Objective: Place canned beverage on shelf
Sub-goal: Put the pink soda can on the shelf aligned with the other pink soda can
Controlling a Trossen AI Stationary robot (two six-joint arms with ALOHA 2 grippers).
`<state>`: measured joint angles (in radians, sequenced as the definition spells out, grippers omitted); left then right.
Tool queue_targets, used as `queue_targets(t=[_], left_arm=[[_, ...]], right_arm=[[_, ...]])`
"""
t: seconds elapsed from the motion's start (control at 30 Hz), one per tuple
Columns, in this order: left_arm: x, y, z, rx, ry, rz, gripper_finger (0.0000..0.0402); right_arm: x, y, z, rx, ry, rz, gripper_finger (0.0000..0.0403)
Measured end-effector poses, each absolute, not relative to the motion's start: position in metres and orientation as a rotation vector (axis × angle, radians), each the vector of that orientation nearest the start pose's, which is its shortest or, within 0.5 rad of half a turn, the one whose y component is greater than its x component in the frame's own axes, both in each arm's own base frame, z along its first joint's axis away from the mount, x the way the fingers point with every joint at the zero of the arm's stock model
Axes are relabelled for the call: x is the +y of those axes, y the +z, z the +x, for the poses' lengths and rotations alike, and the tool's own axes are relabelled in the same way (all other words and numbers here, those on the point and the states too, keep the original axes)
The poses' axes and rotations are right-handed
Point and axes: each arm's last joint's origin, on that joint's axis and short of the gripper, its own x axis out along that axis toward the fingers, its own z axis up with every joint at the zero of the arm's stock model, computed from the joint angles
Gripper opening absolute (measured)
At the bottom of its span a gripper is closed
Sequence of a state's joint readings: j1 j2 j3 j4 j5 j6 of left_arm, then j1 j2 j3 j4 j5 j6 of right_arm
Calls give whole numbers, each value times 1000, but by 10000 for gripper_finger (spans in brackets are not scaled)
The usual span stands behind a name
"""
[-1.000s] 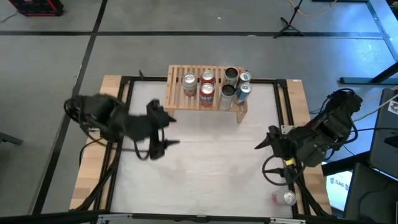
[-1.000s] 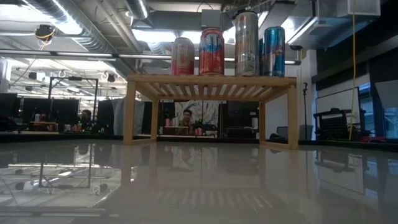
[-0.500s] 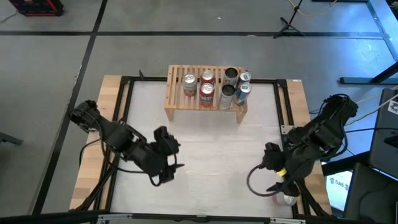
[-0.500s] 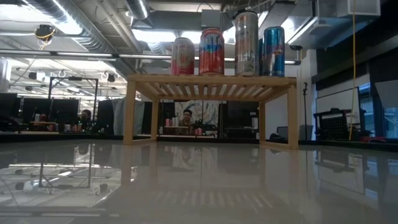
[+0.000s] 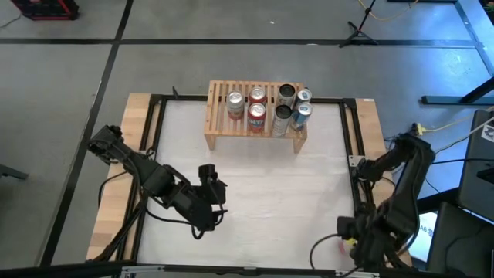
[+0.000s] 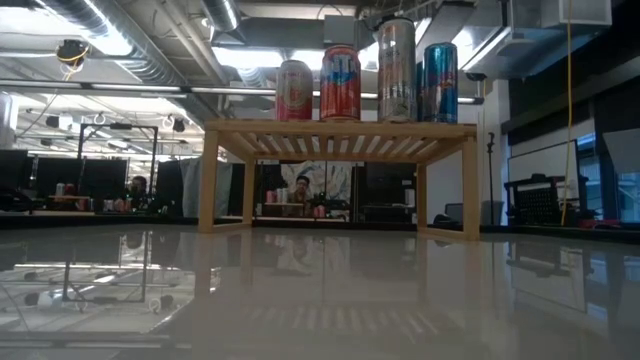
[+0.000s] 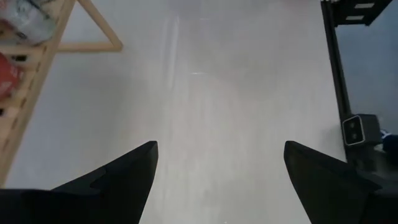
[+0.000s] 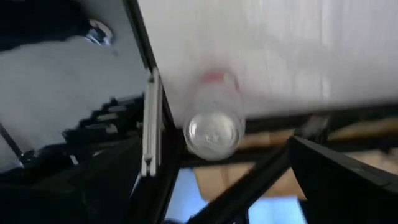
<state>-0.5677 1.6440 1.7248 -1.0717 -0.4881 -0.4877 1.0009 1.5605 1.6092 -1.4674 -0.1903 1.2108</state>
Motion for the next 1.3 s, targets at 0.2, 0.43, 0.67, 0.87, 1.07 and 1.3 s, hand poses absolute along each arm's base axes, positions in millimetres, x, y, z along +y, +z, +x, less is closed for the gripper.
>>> queue_targets(t=[0.2,0.43,0.67,0.87,1.07,1.3], left_arm=[[-161,368,290,845,93,99,341],[-157,367,292,888,8,118,341],[-156,367,292,890,10,118,341],[-156,367,292,889,12,119,341],[-154,367,294,890,19,117,341],[-154,367,294,890,17,117,341]], right_arm=[[253,319,131,1727,-72,283,390],[260,293,125,1752,-107,222,390],[262,265,125,1760,-85,220,390],[264,253,124,1792,-43,237,390],[261,252,124,1775,-80,200,390],[258,252,130,1796,-113,247,390]])
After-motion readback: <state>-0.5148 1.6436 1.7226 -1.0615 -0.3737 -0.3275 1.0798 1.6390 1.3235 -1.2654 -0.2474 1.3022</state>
